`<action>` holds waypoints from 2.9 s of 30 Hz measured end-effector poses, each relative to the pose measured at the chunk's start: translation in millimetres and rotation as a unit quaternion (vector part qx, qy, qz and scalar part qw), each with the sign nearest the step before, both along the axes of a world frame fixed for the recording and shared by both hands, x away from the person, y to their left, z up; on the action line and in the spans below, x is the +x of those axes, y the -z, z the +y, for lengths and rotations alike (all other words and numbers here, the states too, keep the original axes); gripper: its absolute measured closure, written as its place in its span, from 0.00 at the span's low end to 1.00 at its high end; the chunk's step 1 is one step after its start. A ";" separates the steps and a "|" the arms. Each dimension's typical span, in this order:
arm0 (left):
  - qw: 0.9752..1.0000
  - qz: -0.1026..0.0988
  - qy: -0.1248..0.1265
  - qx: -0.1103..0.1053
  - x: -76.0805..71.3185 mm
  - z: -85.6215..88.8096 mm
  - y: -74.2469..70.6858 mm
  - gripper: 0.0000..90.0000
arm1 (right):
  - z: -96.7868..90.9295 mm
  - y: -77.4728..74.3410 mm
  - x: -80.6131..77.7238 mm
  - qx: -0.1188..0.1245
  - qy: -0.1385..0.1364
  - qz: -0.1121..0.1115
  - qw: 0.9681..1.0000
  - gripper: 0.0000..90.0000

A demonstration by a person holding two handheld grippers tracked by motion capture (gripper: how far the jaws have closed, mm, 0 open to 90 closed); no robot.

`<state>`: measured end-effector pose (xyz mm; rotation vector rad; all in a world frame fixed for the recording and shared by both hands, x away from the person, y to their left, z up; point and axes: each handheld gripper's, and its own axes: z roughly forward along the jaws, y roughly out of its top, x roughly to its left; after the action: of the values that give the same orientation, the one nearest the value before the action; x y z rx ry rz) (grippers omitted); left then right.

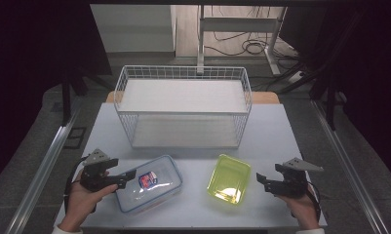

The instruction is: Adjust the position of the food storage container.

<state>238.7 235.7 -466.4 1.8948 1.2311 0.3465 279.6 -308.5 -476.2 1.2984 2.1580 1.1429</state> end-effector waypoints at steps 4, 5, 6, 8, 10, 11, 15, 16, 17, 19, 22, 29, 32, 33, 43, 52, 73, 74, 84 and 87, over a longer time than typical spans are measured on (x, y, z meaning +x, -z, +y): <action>1.000 -0.005 0.012 -0.001 -2.8 -2.6 -4.6 0.22 | 0.2 0.6 -1.2 0.011 -0.002 0.006 1.000 0.18; 1.000 -0.005 0.014 -0.001 -3.7 -3.1 -5.9 0.23 | 0.5 0.0 -1.8 0.015 -0.004 0.006 1.000 0.18; 1.000 -0.005 0.018 -0.003 -4.6 -3.6 -7.3 0.24 | 0.8 -0.5 -2.2 0.015 -0.005 0.005 1.000 0.18; 1.000 -0.004 0.028 -0.007 -6.3 -4.7 -10.4 0.27 | 1.6 -1.6 -2.9 0.016 -0.006 0.001 1.000 0.18; 0.999 0.000 0.035 -0.009 -7.3 -5.8 -12.3 0.29 | 2.7 -1.5 -3.2 0.015 -0.007 0.002 1.000 0.19; 0.999 0.007 0.040 -0.007 -7.3 -6.5 -13.1 0.30 | 3.0 -1.1 -3.2 0.013 -0.007 0.002 1.000 0.19; 0.997 0.017 0.068 -0.013 -10.4 -10.5 -16.1 0.34 | 3.0 0.8 -3.1 0.010 -0.010 0.005 1.000 0.19; 0.997 0.017 0.073 -0.010 -11.6 -11.8 -17.2 0.36 | 2.8 0.9 -3.4 0.010 -0.009 0.007 1.000 0.19; 0.997 0.016 0.076 -0.007 -13.4 -12.8 -18.5 0.39 | 2.7 0.8 -3.6 0.011 -0.008 0.007 1.000 0.19; 0.996 0.015 0.086 -0.007 -17.4 -15.0 -20.5 0.44 | 2.6 0.1 -4.3 0.011 -0.008 0.005 1.000 0.19; 0.994 0.020 0.107 0.000 -21.5 -18.9 -20.9 0.68 | 3.8 -0.7 -5.1 0.011 -0.010 0.005 1.000 0.19; 0.984 0.058 0.167 0.002 -30.0 -34.8 -15.4 0.95 | 3.5 0.9 -4.6 0.010 -0.010 0.008 1.000 0.19; 0.982 0.066 0.178 0.012 -33.8 -38.6 -11.1 0.98 | 3.1 1.1 -4.9 0.010 -0.011 0.008 1.000 0.19; 0.979 0.074 0.187 0.015 -38.1 -40.8 -6.7 0.99 | 3.3 1.1 -5.3 0.010 -0.014 0.009 1.000 0.19; 0.974 0.094 0.202 0.038 -56.9 -55.5 6.5 1.00 | 3.5 2.3 -4.4 0.008 -0.010 0.017 1.000 0.20; 0.968 0.117 0.205 0.082 -57.2 -65.0 23.4 1.00 | 3.5 0.4 -4.8 0.023 -0.014 0.020 0.999 0.20; 0.978 0.103 0.157 0.086 -43.9 -38.3 25.9 1.00 | 5.3 -8.9 -8.5 0.059 -0.022 0.014 0.998 0.20; 0.979 0.104 0.154 0.082 -42.3 -36.0 26.4 1.00 | 5.8 -9.2 -8.7 0.059 -0.023 0.014 0.998 0.20; 0.982 0.108 0.129 0.087 -28.9 -22.7 33.0 1.00 | 11.4 -10.0 -9.6 0.056 -0.031 0.014 0.998 0.20; 0.982 0.108 0.129 0.081 -28.2 -20.6 33.4 1.00 | 11.9 -10.3 -9.7 0.056 -0.032 0.014 0.998 0.20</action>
<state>210.5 215.1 -499.7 2.2507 1.1026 0.1070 269.9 -296.6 -465.9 1.3077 2.1973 1.2952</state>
